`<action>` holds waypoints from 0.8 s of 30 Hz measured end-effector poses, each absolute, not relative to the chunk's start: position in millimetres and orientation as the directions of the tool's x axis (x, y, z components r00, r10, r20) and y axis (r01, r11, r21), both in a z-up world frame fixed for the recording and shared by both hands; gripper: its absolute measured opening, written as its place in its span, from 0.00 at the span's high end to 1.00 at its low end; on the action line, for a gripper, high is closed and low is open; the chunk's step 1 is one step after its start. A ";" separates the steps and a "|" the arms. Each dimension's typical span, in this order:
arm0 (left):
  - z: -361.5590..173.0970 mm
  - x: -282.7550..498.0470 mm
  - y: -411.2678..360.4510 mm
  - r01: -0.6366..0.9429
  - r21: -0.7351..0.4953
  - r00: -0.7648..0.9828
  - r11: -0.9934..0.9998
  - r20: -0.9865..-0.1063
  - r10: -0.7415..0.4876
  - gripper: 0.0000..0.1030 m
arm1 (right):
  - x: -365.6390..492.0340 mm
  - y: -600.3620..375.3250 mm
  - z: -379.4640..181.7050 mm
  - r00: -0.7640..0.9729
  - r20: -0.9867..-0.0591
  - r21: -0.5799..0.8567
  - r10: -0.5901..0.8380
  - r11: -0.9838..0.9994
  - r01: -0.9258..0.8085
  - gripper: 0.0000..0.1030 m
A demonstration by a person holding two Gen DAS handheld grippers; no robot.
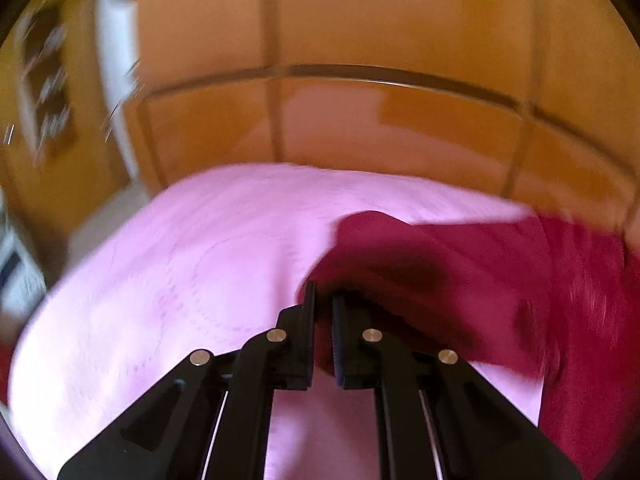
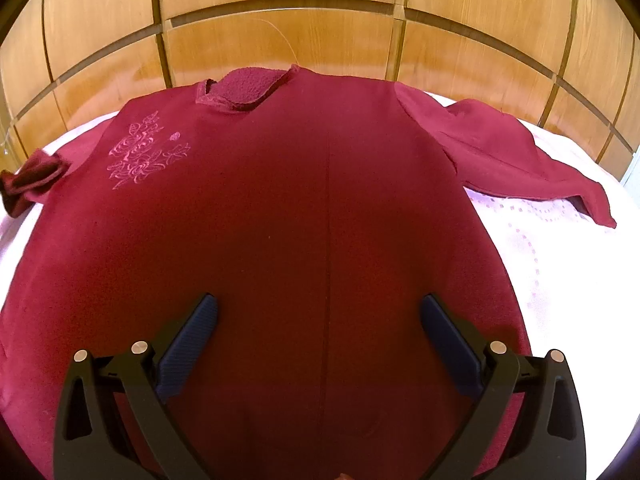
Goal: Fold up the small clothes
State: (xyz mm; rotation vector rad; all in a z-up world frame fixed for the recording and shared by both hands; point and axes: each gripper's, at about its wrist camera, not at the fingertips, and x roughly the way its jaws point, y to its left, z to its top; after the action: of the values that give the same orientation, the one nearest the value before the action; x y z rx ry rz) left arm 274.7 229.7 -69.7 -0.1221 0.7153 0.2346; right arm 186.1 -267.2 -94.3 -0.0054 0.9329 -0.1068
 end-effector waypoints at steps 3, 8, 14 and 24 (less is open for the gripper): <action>-87.2 271.9 283.4 -0.414 -0.238 0.690 0.879 -0.711 0.133 0.86 | 186.2 -267.0 -94.3 0.591 -0.801 -0.051 -0.094 0.995 0.089 0.03; -112.3 266.1 298.9 -0.422 -0.223 0.663 0.879 -0.737 0.131 0.50 | 186.4 -267.6 -94.1 0.591 -0.801 -0.050 -0.093 0.995 0.089 0.03; -102.4 261.4 293.3 -0.327 -0.271 0.696 0.905 -0.717 0.037 0.26 | 186.5 -268.3 -93.8 0.591 -0.802 -0.050 -0.093 0.995 0.089 0.03; -84.8 200.1 287.5 -0.342 -0.210 0.718 0.916 -0.688 0.110 0.28 | 186.8 -268.5 -93.9 0.590 -0.802 -0.051 -0.095 0.995 0.091 0.03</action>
State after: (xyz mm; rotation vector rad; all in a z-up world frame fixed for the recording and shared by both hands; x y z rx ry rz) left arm 200.1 287.5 -84.8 -0.3362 0.7311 0.2552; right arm 186.8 -268.5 -93.9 -0.0052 0.9332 -0.1081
